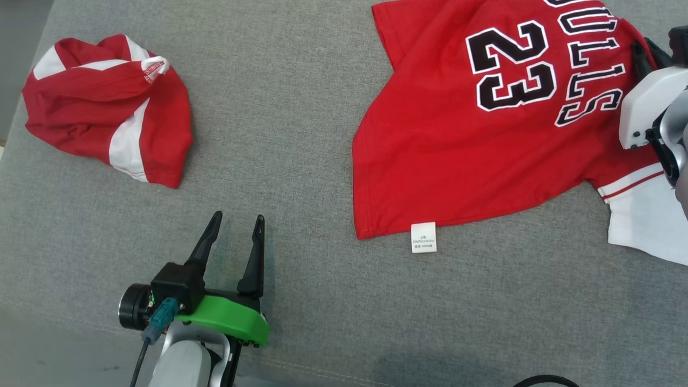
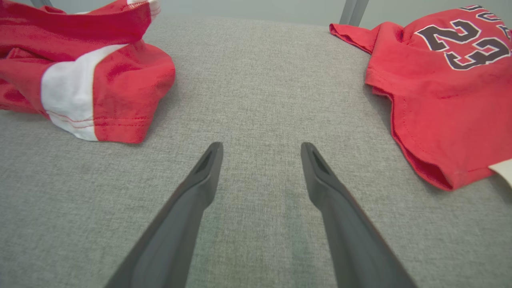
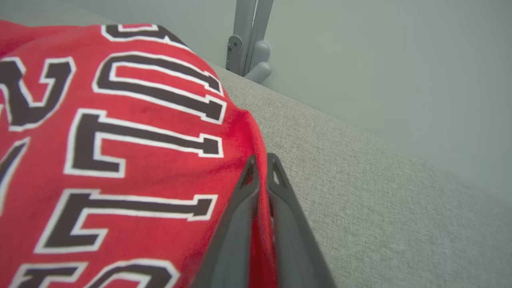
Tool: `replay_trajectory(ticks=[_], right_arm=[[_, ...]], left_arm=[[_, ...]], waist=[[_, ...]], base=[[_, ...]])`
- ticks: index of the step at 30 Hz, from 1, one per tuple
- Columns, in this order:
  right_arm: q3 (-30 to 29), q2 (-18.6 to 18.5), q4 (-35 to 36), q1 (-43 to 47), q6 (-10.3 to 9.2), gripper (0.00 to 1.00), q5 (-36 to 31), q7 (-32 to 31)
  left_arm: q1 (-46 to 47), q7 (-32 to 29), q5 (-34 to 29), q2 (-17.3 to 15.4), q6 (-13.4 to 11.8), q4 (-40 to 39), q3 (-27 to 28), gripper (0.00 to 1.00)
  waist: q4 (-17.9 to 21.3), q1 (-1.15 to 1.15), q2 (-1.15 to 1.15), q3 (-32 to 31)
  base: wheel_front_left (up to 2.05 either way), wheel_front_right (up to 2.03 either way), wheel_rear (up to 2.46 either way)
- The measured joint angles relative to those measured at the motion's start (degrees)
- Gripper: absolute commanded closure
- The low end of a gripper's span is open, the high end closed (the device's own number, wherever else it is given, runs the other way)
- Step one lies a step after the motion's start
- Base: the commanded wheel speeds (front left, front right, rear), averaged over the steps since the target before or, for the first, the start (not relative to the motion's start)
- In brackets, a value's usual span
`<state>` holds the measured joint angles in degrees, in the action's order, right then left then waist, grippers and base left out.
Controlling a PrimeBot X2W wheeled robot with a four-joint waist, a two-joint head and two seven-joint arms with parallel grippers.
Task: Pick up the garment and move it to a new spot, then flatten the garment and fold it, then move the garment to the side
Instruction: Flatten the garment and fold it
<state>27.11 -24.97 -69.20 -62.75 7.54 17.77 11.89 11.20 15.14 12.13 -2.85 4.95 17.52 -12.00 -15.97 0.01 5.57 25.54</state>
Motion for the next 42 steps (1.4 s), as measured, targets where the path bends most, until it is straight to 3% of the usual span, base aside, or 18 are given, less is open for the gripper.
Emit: replay_trajectory(ticks=[5,10,16,24,35,42], right_arm=[[-4.53,2.88,0.26,1.03,0.0,0.0,-2.82,2.86],[-12.23,5.26,16.56,11.29,0.0,0.0,-5.76,3.09],[-21.45,10.72,32.25,29.09,0.0,0.0,-9.92,3.08],[-27.88,16.79,43.06,42.75,0.0,0.0,-11.88,3.08],[-29.04,19.78,49.96,52.95,0.0,0.0,-11.43,3.09],[-29.44,20.57,50.54,57.33,0.0,0.0,-11.39,3.08]], left_arm=[[-0.25,0.0,0.25,0.01,-0.43,-0.2,0.56,0.0],[-1.66,0.0,-0.46,0.02,-0.49,-0.38,1.82,0.0],[-3.86,0.0,-1.16,0.03,-0.38,-0.33,3.58,0.0],[-5.92,0.0,-1.75,0.03,-0.34,-0.18,5.42,0.0],[-10.21,0.0,-2.72,0.03,-0.7,0.29,8.03,0.0],[-12.2,0.0,-3.11,0.02,-0.68,0.6,8.27,0.0]], waist=[[0.34,0.0,0.0,-1.45],[2.51,-0.01,0.01,-3.59],[6.73,-0.01,0.02,-7.05],[12.08,-0.01,0.02,-10.97],[17.49,-0.01,0.02,-17.52],[18.84,-0.01,0.02,-20.87]], base=[[0.0,0.0,0.0],[0.0,0.0,0.0],[0.0,0.0,0.0],[0.0,0.0,0.0],[0.0,0.0,0.0],[0.0,0.0,0.0]])
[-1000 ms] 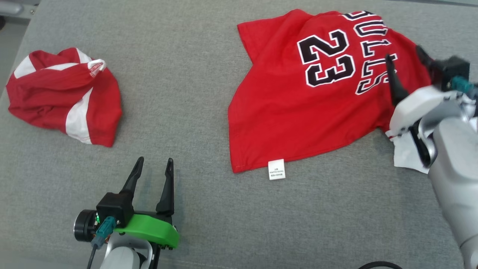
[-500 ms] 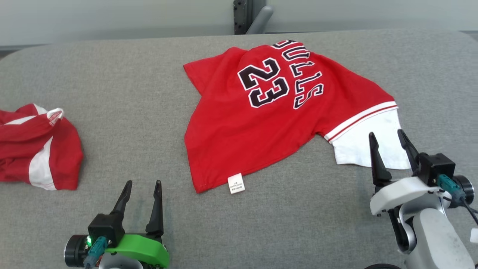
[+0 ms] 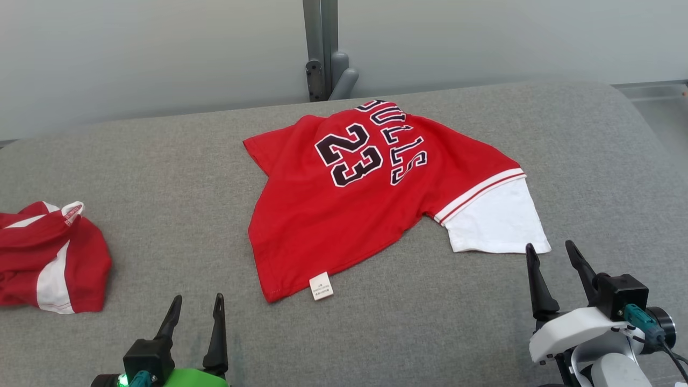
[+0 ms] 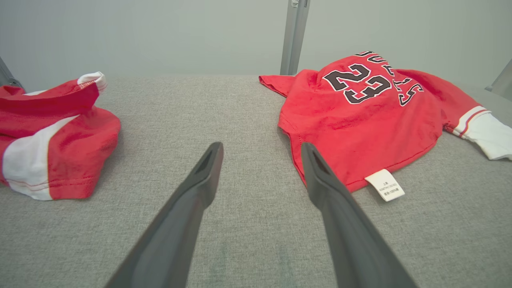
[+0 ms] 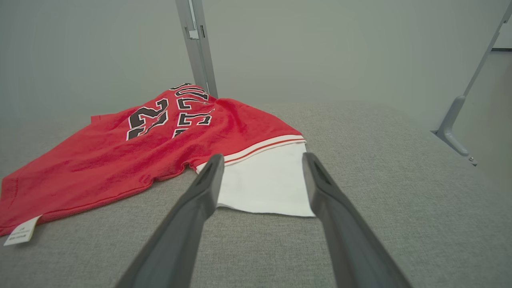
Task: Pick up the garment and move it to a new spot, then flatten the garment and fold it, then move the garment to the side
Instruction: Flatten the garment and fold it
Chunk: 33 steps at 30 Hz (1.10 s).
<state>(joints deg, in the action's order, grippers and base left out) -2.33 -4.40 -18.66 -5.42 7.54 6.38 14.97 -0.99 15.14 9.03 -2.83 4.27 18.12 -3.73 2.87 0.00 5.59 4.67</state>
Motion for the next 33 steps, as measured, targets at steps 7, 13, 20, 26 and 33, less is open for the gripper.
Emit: replay_trajectory(ticks=[7,13,20,26,33], right_arm=[[-0.38,0.43,0.05,1.54,0.0,0.0,0.05,0.0],[0.15,0.49,0.19,1.54,0.0,0.0,0.05,0.0],[1.18,0.33,-0.29,0.24,0.0,0.0,0.32,0.0],[1.64,0.31,-0.02,-2.39,0.0,0.0,0.51,0.0],[1.57,0.26,0.27,-4.33,0.0,0.0,0.62,0.0]], left_arm=[[-1.12,0.0,0.08,0.0,-0.59,-0.45,-0.36,0.0],[-1.1,0.0,1.48,0.0,-0.62,0.14,-2.47,0.0],[2.63,0.0,6.47,0.0,1.66,2.74,-7.27,0.0],[6.59,0.01,9.23,0.01,2.56,5.84,-9.0,0.0],[8.58,0.0,12.06,0.01,2.87,9.15,-9.39,0.0]], waist=[[0.03,0.0,0.0,-1.84],[0.02,0.0,-0.01,-0.74],[0.67,0.0,-0.01,2.38],[1.75,0.0,-0.02,6.24],[3.3,0.0,-0.02,10.21]], base=[[0.0,0.0,0.0],[0.0,0.0,0.0],[0.0,0.0,0.0],[0.0,0.0,0.0],[0.0,0.0,0.0]])
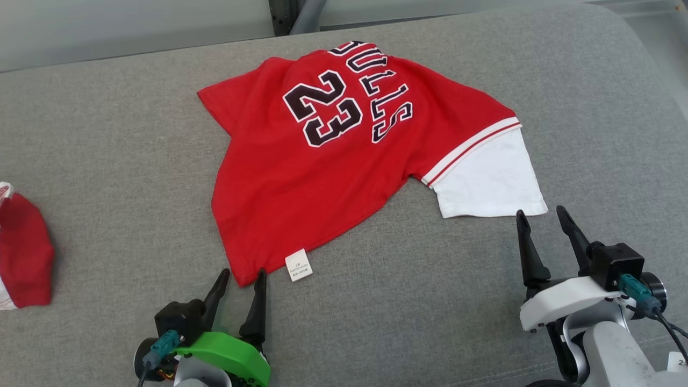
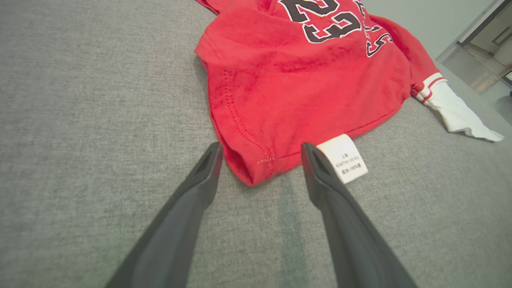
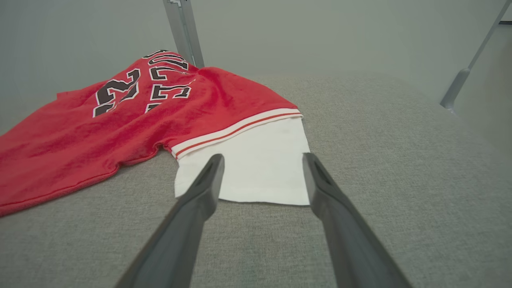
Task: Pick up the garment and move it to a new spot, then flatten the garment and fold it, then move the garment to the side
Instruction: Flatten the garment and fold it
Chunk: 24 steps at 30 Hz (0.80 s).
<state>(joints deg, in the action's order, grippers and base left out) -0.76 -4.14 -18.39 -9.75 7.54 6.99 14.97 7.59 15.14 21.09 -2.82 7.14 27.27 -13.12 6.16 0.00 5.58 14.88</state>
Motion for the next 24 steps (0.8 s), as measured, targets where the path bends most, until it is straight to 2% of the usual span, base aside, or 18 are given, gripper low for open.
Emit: replay_trajectory(ticks=[5,7,8,10,11,17,24], right_arm=[[-0.51,-0.12,0.05,-0.66,0.0,0.0,0.07,0.0],[-0.6,-0.11,0.02,-1.19,0.0,0.0,0.04,0.0],[-0.6,-0.09,0.02,-1.29,0.0,0.0,0.03,0.0],[-0.62,0.01,0.0,-1.43,0.0,0.0,0.0,0.0],[-0.6,0.04,-0.01,-1.57,0.0,0.0,0.0,0.0],[-1.35,0.26,-0.3,-2.3,0.0,0.0,0.26,0.0],[-4.43,0.22,-2.26,-2.63,0.0,0.0,0.92,0.0]], left_arm=[[0.76,0.01,-0.23,0.01,0.18,0.55,-0.9,0.0],[1.08,0.02,-0.18,0.0,0.21,0.62,-0.96,0.07],[1.28,0.03,-0.13,0.0,0.23,0.57,-1.01,0.15],[1.44,0.02,-0.13,0.0,0.24,0.21,-1.23,0.53],[1.54,0.02,-0.13,0.0,0.24,-0.07,-1.44,1.0],[2.02,0.02,-1.2,0.01,0.25,-0.56,-1.41,1.0],[2.14,0.02,-6.52,0.02,0.09,-3.28,4.35,1.0]], waist=[[0.69,0.0,0.0,2.17],[0.66,0.0,0.0,2.59],[0.61,0.0,0.0,2.78],[0.5,0.0,0.0,3.16],[0.44,0.0,0.0,3.33],[-0.14,0.0,0.0,4.23],[-1.98,0.0,0.0,4.97]], base=[[0.0,0.0,0.0],[0.0,0.0,0.0],[0.0,0.0,0.0],[0.0,0.0,0.0],[0.0,0.0,0.0],[0.0,0.0,0.0],[0.0,0.0,0.0]])
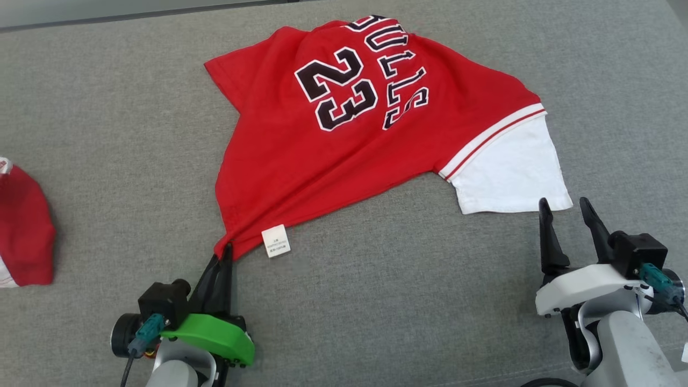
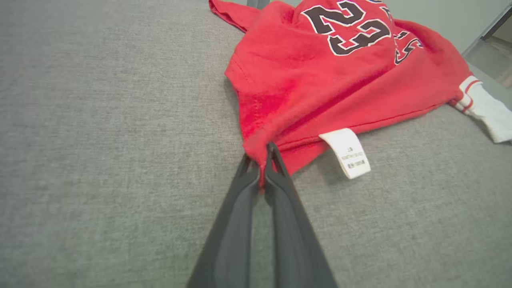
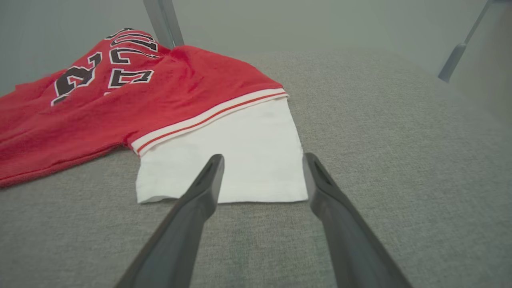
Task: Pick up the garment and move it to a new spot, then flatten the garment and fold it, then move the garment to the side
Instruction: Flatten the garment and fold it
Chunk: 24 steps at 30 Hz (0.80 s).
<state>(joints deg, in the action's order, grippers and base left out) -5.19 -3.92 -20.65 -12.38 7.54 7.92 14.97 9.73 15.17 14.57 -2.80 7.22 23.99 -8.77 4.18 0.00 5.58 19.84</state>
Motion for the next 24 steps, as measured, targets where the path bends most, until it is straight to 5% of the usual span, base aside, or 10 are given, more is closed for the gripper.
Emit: replay_trajectory(ticks=[16,17,18,19,24], right_arm=[[-5.02,0.32,-11.65,-3.83,0.0,0.0,-1.08,0.13],[-4.97,0.33,-12.29,-4.21,0.0,0.29,-1.07,0.27],[-4.79,0.29,-12.69,-4.38,0.0,0.9,-1.05,0.29],[-4.57,0.22,-12.95,-4.46,-0.01,1.0,-0.94,0.33],[-3.24,0.65,-11.67,-4.66,0.0,1.0,0.97,0.23]], left_arm=[[-0.77,0.0,-2.48,-0.01,-0.43,-1.53,2.26,1.0],[-0.69,0.0,-2.42,-0.01,-0.42,-1.54,1.89,1.0],[-0.54,0.0,-2.42,0.0,-0.41,-1.55,1.67,1.0],[-0.36,0.0,-2.42,0.0,-0.4,-1.55,1.48,1.0],[-0.14,0.0,-2.42,0.0,-0.24,-2.25,1.68,1.0]], waist=[[-4.19,0.0,0.0,2.58],[-4.35,0.0,0.0,2.74],[-4.49,0.0,0.01,2.87],[-4.61,0.0,0.0,2.98],[-4.71,0.0,0.0,2.37]], base=[[0.0,0.0,0.0],[0.0,0.0,0.0],[0.0,0.0,0.0],[0.0,0.0,0.0],[0.0,0.0,0.0]])
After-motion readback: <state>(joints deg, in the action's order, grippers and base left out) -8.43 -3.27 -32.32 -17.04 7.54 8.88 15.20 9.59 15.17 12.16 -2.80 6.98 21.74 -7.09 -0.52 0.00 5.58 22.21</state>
